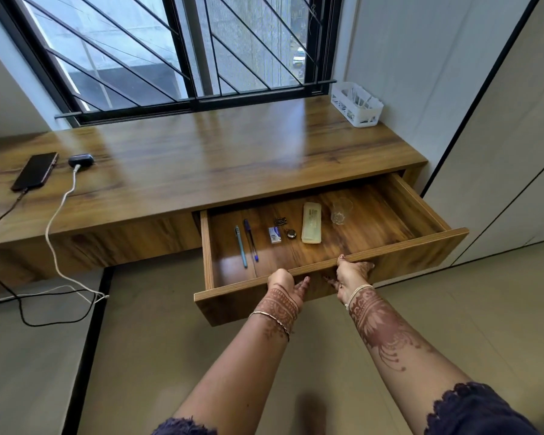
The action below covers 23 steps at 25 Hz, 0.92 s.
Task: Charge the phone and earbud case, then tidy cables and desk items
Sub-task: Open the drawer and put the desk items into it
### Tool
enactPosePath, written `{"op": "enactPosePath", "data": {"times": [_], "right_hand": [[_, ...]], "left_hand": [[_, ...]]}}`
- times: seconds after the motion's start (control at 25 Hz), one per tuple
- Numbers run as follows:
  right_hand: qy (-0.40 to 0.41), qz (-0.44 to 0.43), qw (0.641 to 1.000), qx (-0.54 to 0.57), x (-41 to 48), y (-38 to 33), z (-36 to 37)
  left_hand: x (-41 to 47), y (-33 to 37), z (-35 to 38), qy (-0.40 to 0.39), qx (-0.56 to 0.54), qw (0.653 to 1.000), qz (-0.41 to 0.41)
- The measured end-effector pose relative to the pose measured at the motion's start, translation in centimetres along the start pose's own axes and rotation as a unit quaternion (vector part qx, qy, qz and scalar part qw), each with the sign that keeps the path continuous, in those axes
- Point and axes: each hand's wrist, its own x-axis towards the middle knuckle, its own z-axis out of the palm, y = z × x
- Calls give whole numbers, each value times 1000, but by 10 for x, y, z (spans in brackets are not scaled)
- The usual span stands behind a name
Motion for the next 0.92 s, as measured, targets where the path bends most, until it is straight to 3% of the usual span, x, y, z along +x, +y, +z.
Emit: {"op": "enactPosePath", "data": {"times": [0.2, 0.6, 0.92], "right_hand": [[-19, 7, 1000, -7, 26, -19, 38], [-52, 6, 998, -22, 91, -62, 118], [-122, 60, 989, 52, 109, -90, 153]], "left_hand": [[29, 32, 25, 2, -34, 999, 2], [85, 98, 82, 46, -65, 993, 83], [118, 120, 107, 59, -95, 986, 125]]}}
